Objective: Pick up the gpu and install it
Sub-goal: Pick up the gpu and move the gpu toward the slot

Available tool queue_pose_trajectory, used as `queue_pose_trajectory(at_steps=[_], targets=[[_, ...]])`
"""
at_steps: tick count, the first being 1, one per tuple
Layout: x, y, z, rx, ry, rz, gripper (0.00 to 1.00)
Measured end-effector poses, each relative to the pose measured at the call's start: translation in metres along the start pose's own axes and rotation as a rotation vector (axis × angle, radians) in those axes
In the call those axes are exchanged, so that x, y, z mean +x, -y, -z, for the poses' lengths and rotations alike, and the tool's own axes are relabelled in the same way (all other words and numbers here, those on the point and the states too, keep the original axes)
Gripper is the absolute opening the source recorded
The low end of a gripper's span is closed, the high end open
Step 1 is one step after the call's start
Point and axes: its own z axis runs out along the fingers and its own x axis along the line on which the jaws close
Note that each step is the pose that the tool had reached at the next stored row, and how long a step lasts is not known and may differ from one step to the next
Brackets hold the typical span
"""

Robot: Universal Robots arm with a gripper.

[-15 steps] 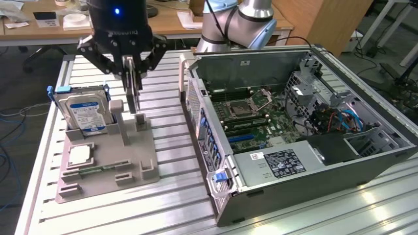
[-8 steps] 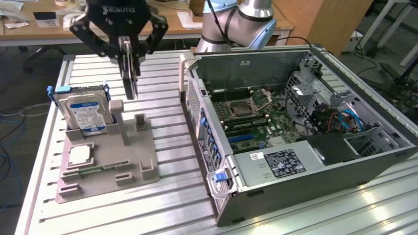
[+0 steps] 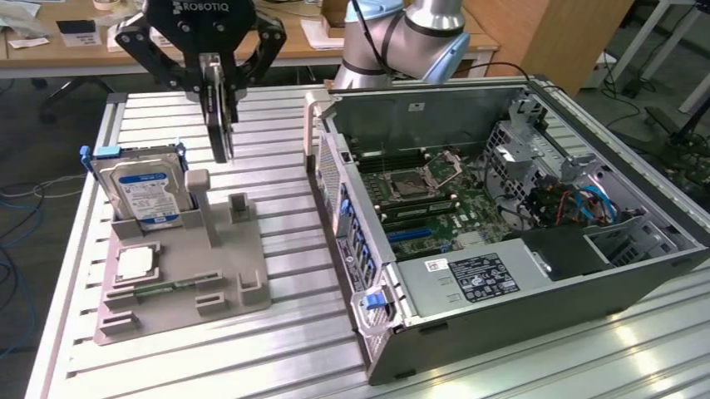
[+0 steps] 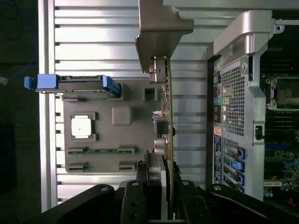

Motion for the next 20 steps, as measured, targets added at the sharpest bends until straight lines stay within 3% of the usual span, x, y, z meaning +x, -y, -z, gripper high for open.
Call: queue_pose_trajectory(at_steps=[20], targets=[[-0.089,-0.0015,-0.0013,-0.0006,0.0002,0.0,0.28]])
